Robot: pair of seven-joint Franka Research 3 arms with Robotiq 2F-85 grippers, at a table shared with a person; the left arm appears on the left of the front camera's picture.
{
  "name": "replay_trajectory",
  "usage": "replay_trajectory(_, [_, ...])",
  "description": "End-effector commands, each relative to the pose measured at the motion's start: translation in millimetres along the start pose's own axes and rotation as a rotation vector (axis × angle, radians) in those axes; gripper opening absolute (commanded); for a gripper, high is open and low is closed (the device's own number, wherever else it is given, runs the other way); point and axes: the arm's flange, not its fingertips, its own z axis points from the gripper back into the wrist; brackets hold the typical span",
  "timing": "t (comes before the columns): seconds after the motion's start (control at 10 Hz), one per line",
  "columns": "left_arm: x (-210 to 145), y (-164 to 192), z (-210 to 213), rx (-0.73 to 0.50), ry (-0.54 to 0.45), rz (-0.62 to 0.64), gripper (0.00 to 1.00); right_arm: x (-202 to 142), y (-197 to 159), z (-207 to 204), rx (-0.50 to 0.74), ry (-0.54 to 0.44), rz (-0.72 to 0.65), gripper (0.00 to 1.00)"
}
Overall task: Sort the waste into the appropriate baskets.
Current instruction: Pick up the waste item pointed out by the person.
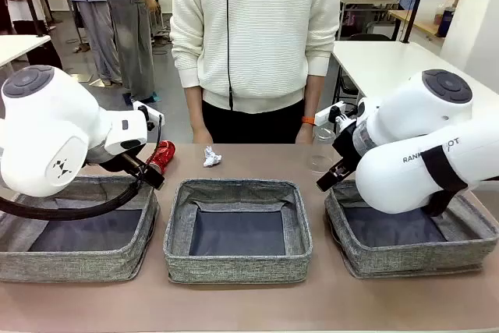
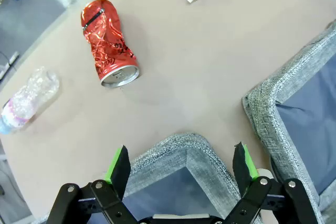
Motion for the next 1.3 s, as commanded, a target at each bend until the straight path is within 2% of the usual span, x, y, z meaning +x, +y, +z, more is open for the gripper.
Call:
replay_trajectory(0.0, [0,0,0,0.000,0.000,0.000,1.00,0,0,0,0.000,-0.001,0.000,1.00])
replay_trajectory(1.0, [0,0,0,0.000,0.000,0.001,1.00,0,0,0,0.000,0.001,0.001,1.00])
replay_trajectory(1.2, [-2,-5,123,-0.004,-0.045,-0.040,1.00,20,7,108,-0.080,-0.072,0.034,1.00])
